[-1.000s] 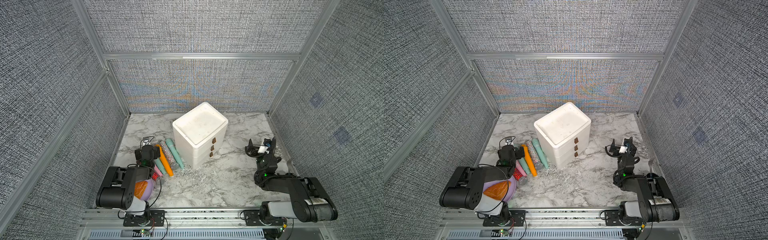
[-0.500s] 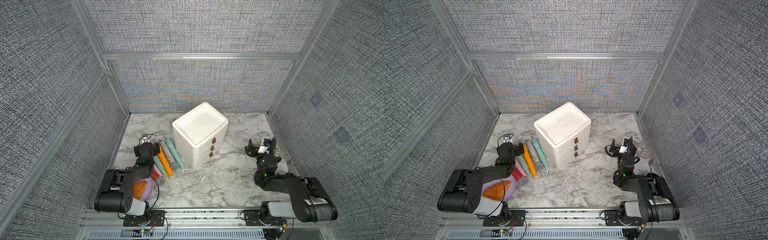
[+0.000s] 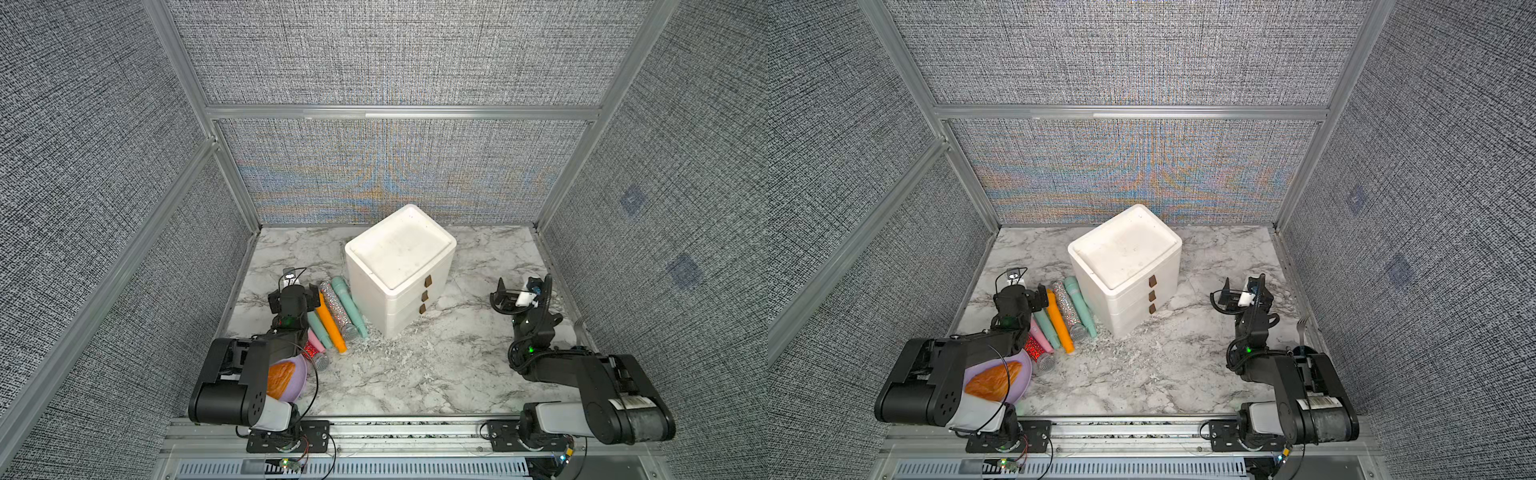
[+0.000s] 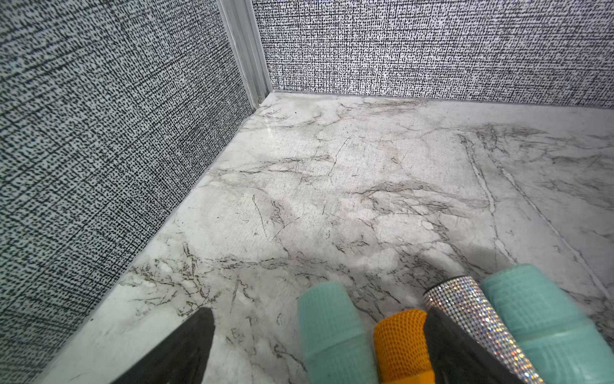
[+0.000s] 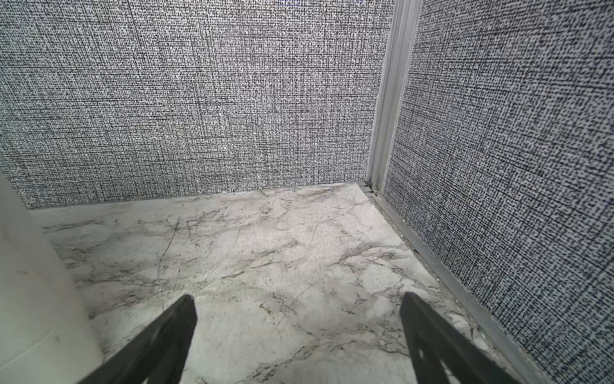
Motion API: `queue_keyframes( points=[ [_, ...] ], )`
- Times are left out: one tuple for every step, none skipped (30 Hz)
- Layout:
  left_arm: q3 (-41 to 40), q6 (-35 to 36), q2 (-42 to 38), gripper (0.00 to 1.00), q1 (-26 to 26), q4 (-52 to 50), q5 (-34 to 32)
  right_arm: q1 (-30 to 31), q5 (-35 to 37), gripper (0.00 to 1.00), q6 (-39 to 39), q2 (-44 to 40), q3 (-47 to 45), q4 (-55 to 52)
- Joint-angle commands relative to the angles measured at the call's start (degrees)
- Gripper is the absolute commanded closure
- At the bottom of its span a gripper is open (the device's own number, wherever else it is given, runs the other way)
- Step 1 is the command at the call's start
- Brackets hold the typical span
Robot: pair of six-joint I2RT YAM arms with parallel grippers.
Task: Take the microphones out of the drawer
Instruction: Reset both arms
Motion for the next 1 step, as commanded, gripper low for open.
queue_keyframes(
  points=[
    [0.2,0.1,-0.1,0.00,0.1,0.0,0.0,0.0,0.1,0.02,0.3,0.1,0.3,2.8]
  ],
)
